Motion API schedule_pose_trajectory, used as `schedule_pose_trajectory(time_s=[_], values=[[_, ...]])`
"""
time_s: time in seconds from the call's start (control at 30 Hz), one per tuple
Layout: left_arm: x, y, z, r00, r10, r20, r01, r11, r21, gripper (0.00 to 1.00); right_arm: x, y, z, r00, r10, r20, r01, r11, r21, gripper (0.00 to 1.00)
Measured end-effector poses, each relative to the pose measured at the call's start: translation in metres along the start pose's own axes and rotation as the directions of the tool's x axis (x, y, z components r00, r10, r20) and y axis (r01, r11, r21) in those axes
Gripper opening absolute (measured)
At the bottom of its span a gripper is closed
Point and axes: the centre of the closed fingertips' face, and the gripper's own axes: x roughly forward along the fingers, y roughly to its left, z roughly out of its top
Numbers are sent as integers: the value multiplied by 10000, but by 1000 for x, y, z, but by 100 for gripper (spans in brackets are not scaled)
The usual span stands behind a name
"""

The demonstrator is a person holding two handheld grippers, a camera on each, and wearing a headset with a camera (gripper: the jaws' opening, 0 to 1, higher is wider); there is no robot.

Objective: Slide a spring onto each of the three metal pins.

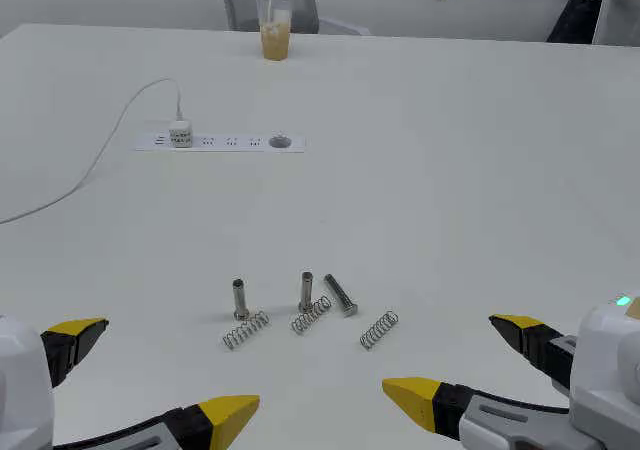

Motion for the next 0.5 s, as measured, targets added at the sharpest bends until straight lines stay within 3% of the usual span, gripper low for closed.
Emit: schedule_pose_trajectory(time_s=[0.5], values=[[-1, 1, 2, 9999, -1, 110, 3, 9999, -170, 92, -1, -1, -1, 10000, -26, -53, 26, 10000, -1, 83]])
